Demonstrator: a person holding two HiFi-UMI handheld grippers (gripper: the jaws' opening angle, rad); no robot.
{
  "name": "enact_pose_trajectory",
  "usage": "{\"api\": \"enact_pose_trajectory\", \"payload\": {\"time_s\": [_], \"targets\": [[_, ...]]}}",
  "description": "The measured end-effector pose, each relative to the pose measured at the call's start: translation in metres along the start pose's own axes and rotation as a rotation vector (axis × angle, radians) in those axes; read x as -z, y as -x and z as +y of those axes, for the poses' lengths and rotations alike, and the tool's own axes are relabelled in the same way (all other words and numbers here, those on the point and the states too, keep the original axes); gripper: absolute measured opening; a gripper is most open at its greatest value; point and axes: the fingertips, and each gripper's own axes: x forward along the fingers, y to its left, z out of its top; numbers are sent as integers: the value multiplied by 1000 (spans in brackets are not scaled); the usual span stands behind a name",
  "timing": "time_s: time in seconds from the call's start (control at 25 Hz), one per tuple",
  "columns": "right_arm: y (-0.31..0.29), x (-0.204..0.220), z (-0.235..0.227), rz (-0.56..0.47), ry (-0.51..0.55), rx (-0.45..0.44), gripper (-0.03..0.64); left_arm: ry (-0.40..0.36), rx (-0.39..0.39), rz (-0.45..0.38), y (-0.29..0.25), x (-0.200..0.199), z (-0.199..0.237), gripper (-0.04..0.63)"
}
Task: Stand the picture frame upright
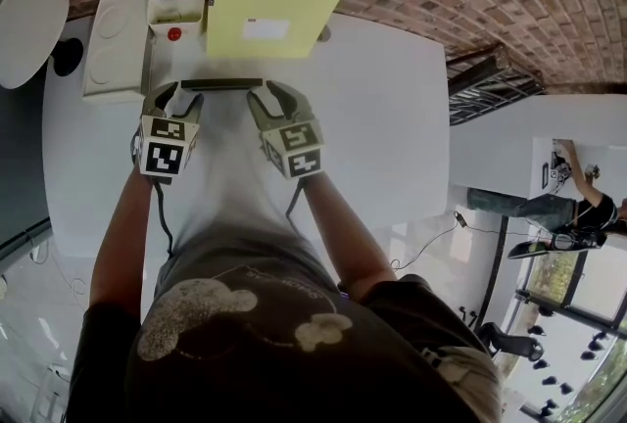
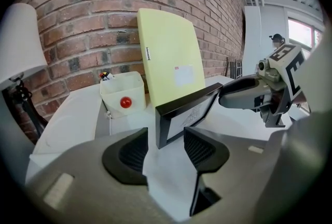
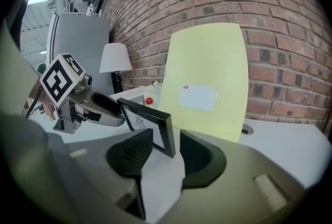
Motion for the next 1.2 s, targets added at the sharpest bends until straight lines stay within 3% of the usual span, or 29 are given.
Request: {"api": "enact_pose_trajectory", "payload": {"time_s": [0.24,1.2], "targets": [[10,-9,4,-19,26,27,167,-12,-10,-46,15,-11,-1,219],[-1,-17,4,-20,34,19,167,-7,-34,-68,13,-21,12,202]]}}
